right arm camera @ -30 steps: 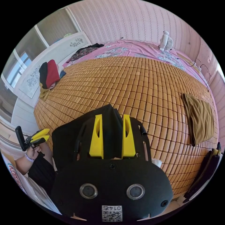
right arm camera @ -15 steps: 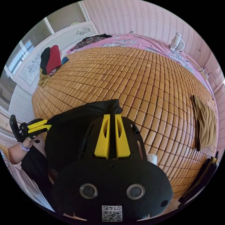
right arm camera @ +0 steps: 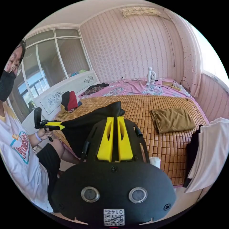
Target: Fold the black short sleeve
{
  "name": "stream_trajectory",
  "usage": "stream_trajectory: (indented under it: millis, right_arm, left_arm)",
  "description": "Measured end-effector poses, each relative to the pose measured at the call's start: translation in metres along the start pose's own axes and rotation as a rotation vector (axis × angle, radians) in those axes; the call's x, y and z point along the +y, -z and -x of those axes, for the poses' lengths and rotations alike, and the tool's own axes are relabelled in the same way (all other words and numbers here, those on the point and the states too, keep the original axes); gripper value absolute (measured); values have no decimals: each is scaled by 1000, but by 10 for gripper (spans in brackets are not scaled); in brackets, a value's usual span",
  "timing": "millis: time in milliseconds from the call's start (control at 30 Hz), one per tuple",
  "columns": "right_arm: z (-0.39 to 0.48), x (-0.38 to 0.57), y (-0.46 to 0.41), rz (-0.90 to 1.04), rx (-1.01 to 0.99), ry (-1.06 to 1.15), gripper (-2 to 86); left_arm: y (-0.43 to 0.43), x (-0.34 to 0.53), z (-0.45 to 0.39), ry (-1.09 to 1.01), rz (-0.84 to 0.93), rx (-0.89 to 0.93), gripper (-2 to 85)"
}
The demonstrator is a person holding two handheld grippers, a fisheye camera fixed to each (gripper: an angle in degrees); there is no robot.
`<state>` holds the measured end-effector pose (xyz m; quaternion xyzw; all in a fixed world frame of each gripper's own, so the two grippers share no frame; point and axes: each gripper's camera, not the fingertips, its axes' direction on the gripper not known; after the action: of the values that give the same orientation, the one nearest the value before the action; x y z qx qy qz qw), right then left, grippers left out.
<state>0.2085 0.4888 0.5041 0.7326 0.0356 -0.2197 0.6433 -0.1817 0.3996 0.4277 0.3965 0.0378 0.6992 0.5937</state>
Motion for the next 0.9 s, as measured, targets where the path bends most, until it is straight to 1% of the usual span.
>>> stream_trajectory:
  millis: [33, 100, 133, 200, 233, 300, 333, 367, 433, 467, 500, 533, 567, 600, 633, 667, 733, 800, 833, 867, 900]
  right_arm:
    - [-9, -16, 15, -2, 40, 28, 24]
    - [-27, -49, 31, 15, 118, 66, 28]
    - [-45, -78, 35, 51, 173, 69, 33]
    - [-89, -128, 29, 135, 245, -39, 44]
    - [-124, -162, 19, 178, 295, -154, 55]
    - [-166, -202, 1, 181, 448, -260, 78]
    - [-187, -217, -10, 169, 513, -333, 87]
    - [-201, -220, -24, 172, 530, -393, 92]
    - [-201, -206, -47, 193, 516, -427, 93]
    - [-183, -190, -61, 184, 472, -367, 90]
    - [-169, -179, -67, 179, 455, -319, 86]
    - [-134, -151, -76, 176, 450, -196, 78]
    - [-94, -115, -83, 184, 485, -51, 63]
    - [-74, -94, -86, 196, 511, 12, 55]
    - [-38, -51, -91, 225, 572, 84, 51]
    - [-6, -10, -94, 254, 629, 103, 46]
    - [37, 44, -97, 326, 653, 136, 41]
    - [73, 78, -95, 376, 584, 119, 40]
    - [92, 92, -96, 399, 514, 90, 41]
    - [112, 98, -98, 412, 435, 92, 42]
    - [121, 99, -101, 413, 404, 97, 43]
  left_arm:
    - [-3, -10, -1, -16, -10, 14, -1]
    - [-22, -59, 0, -67, -79, 82, 6]
    - [-28, -73, 2, -74, -100, 107, 9]
    - [-65, -133, 14, -58, -152, 233, 30]
    - [-76, -148, 17, -60, -165, 265, 34]
    - [-126, -202, 39, 17, -170, 256, 44]
    - [-138, -210, 46, 51, -170, 244, 45]
    - [-159, -222, 60, 111, -151, 209, 45]
    - [-178, -225, 78, 168, -77, 121, 44]
    - [-183, -218, 88, 192, -36, 98, 39]
    - [-178, -204, 95, 176, -16, 113, 32]
    - [-174, -195, 97, 159, -7, 119, 24]
    - [-159, -172, 98, 114, 14, 113, 8]
    - [-139, -145, 98, 65, 36, 91, 0]
    - [-127, -130, 98, 48, 50, 71, -3]
    - [-100, -98, 97, 20, 79, 26, -6]
    - [-52, -48, 95, 9, 110, -61, -8]
    - [18, 15, 95, 83, 150, -207, -9]
    - [35, 30, 95, 114, 155, -242, -9]
    - [69, 58, 95, 190, 157, -304, -10]
    - [101, 86, 96, 268, 149, -362, -10]
